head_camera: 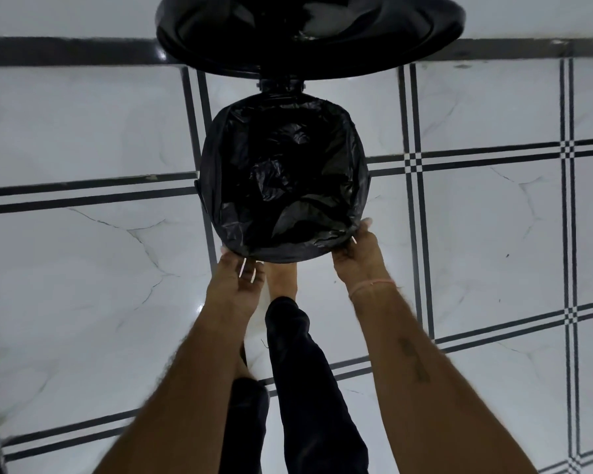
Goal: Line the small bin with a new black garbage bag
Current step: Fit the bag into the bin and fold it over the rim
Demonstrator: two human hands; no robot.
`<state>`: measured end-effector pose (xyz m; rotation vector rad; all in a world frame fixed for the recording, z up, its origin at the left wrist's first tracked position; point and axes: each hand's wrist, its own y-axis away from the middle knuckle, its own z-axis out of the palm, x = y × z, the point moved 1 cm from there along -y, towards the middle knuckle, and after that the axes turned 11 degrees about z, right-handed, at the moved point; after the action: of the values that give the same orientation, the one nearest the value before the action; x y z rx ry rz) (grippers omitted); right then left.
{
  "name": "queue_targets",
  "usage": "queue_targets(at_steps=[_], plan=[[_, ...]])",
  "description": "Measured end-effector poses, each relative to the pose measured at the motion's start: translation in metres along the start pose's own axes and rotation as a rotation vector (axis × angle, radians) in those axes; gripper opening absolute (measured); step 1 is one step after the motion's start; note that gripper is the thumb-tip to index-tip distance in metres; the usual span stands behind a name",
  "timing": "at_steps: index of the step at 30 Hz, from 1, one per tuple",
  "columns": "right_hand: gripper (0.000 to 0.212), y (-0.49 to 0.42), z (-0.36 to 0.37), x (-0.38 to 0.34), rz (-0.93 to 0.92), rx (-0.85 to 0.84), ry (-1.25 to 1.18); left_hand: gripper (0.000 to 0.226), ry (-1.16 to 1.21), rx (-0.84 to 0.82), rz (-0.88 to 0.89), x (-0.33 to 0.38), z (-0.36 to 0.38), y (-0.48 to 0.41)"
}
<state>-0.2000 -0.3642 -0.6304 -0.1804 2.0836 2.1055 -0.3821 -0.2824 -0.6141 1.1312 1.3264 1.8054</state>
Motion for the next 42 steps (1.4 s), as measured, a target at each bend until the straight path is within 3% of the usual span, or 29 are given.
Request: queue_targets(at_steps=[2,7,11,14,18,23,27,29,31,34,37,40,42], plan=[[0.046,0.008,-0.003,-0.009,-0.028,-0.071,0.006,0.028,0.057,-0.006,0.046,0.004,0.004,-0.002],[0.035,0.003,-0.005,-0.019,-0.041,-0.139,0.055,0.042,0.026,-0.027,0.039,0.004,0.000,-0.007],[0.030,-0.015,0.003,-0.021,0.027,-0.032,0.126,0.043,-0.035,-0.025,0.027,0.004,0.005,-0.016],[0.033,-0.022,0.012,-0.019,0.045,0.044,0.157,0.041,-0.027,-0.010,0.049,0.008,0.006,-0.021],[0.052,-0.008,0.005,-0.027,-0.056,-0.071,0.104,0.056,-0.041,-0.076,0.134,0.027,0.008,-0.014],[0.026,0.003,0.001,-0.041,-0.072,-0.048,0.199,0.044,-0.195,-0.093,0.187,0.049,0.012,-0.015],[0.024,-0.001,0.013,-0.046,-0.093,0.077,0.230,0.046,-0.298,-0.019,0.138,0.054,0.016,-0.029],[0.023,-0.003,0.017,-0.044,-0.143,0.150,0.244,0.036,-0.335,0.010,0.132,0.055,0.018,-0.034],[0.033,-0.003,0.017,-0.038,-0.173,0.199,0.220,0.039,-0.266,-0.003,0.140,0.055,0.022,-0.032],[0.042,0.003,0.014,-0.029,-0.102,0.087,0.194,0.052,-0.170,-0.078,0.183,0.059,0.022,-0.021],[0.044,0.003,0.009,-0.035,-0.027,-0.015,0.193,0.042,-0.264,-0.117,0.175,0.063,0.018,-0.018],[0.031,0.000,0.020,-0.046,-0.132,0.111,0.313,0.047,-0.368,-0.035,0.184,0.071,0.022,-0.025],[0.027,-0.001,0.030,-0.050,-0.302,0.211,0.359,0.040,-0.418,0.041,0.239,0.074,0.029,-0.026]])
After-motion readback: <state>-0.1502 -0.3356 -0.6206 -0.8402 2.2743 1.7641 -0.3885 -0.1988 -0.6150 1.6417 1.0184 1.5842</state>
